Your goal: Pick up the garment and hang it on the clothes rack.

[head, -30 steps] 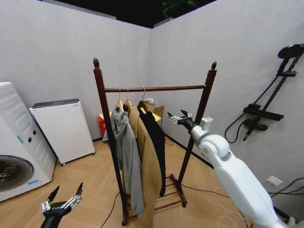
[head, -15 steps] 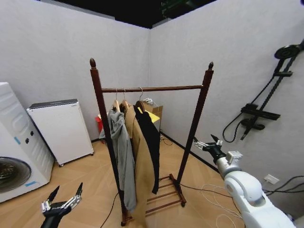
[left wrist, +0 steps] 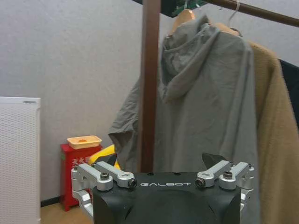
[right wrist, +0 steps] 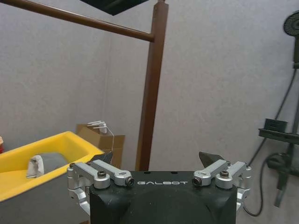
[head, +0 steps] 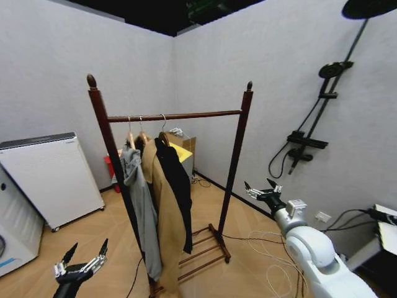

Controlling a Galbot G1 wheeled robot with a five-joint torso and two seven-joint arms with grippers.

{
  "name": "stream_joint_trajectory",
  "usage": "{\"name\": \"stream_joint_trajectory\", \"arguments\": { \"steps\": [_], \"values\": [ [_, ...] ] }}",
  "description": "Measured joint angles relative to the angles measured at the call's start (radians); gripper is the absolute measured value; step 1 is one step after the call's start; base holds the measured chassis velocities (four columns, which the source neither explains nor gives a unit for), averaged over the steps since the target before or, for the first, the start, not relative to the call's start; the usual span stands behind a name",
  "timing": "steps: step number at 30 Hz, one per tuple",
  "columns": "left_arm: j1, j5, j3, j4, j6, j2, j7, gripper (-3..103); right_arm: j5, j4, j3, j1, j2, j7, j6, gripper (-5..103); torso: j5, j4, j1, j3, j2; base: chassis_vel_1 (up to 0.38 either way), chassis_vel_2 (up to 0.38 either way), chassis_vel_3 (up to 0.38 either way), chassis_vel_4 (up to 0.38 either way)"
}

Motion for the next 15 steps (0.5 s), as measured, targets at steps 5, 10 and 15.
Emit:
{"name": "stream_joint_trajectory", "arguments": {
  "steps": [5,10,15],
  "values": [
    [0.0,0.0,0.0,0.0,0.0,0.0,0.0,100,0.0,0.0,-0.009,0.007,-0.001,0.0,0.0,100,0.0,0.0,0.0,0.0,0.0,0.002,-0.266,-0.241,0.019],
    [0.0,0.0,0.0,0.0,0.0,0.0,0.0,100,0.0,0.0,-0.013,0.015,-0.001,0.0,0.0,100,0.0002,-0.0001,0.0,0.0,0.0,0.059,-0.324,-0.327,0.074],
    [0.0,0.0,0.0,0.0,0.0,0.0,0.0,100,0.004,0.008,-0.016,0.022,-0.003,0.0,0.001,100,0.0009,-0.0001,0.0,0.0,0.0,0.123,-0.379,-0.399,0.121]
  ]
}}
